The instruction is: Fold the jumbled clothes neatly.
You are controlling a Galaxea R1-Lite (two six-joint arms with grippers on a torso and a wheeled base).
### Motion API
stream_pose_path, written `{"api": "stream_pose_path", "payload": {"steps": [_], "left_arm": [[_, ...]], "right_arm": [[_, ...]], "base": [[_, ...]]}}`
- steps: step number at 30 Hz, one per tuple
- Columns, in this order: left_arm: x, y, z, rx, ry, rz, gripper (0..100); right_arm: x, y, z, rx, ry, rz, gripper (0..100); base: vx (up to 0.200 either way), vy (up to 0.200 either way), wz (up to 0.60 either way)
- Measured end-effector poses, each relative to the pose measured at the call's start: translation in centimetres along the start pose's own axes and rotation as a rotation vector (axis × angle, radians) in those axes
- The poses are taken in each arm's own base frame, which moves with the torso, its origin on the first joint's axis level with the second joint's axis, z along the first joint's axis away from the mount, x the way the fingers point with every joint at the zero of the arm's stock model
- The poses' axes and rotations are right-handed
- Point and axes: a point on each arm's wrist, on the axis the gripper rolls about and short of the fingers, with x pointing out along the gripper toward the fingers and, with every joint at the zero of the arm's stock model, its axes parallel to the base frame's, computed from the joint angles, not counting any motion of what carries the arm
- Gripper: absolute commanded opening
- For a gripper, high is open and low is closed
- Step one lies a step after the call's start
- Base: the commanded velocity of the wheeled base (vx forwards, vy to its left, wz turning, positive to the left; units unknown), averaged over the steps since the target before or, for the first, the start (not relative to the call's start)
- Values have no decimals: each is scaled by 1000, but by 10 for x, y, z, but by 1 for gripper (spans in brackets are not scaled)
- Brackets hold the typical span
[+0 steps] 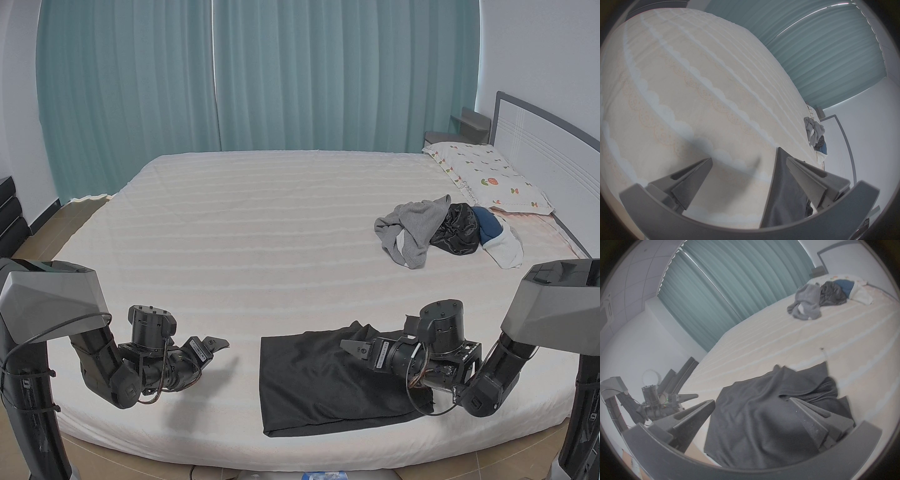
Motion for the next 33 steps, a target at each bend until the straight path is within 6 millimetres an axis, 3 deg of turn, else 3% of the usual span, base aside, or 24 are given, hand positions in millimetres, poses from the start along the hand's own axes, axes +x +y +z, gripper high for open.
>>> {"api": "stream_pose_path", "payload": {"steps": [9, 18, 33], "left_arm": [[0, 0, 0, 1, -1, -2, 100], [1, 0, 0, 1, -1, -1, 100], [1, 0, 0, 1, 0, 0, 100]], "right_arm": [[12, 5, -8, 32, 80, 46, 100], [24, -7, -4, 47, 82, -16, 100], [18, -67, 47, 129, -115, -213, 100]], "base": [[0, 0, 0], [0, 0, 0], [0, 0, 0]]}}
